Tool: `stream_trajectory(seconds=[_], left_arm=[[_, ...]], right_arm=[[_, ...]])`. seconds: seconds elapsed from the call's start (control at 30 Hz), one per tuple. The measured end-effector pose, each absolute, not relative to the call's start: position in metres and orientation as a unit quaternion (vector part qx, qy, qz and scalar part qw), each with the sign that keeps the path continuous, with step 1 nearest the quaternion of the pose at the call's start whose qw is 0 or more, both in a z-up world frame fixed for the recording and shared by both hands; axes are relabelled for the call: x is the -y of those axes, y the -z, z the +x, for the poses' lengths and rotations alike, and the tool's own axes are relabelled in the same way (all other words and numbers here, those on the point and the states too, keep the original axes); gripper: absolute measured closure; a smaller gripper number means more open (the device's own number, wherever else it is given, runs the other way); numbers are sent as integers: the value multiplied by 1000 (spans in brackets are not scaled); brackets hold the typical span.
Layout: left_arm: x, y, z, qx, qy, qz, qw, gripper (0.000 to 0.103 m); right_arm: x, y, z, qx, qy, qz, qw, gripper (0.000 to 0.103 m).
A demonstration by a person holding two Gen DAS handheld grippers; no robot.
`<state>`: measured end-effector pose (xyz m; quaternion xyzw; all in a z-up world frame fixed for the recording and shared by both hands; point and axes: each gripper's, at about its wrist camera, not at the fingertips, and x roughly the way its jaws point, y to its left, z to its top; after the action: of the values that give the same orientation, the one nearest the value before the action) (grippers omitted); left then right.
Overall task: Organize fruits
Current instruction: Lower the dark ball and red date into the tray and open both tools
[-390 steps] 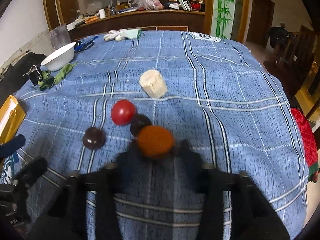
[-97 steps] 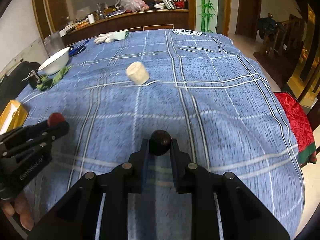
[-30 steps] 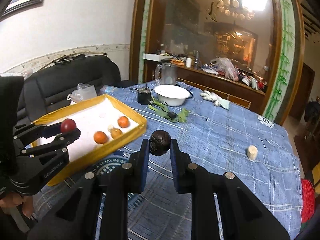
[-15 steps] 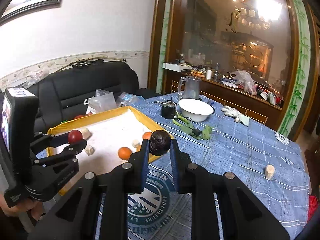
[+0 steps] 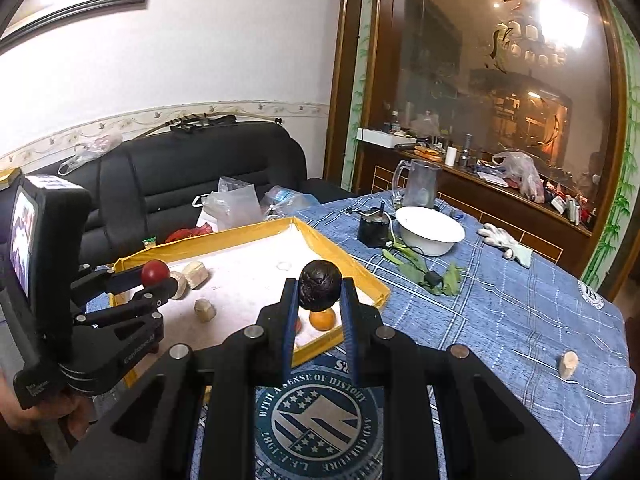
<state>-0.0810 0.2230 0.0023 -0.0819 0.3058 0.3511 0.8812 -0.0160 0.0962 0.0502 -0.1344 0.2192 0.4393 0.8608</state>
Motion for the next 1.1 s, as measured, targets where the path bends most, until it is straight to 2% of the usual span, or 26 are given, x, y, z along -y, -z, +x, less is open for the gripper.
stream_trajectory(seconds=[1.1], left_arm=[[-257, 13, -66, -336, -379, -122, 853, 75]], right_arm=[[-156, -27, 20, -259, -470, -146, 831, 80]])
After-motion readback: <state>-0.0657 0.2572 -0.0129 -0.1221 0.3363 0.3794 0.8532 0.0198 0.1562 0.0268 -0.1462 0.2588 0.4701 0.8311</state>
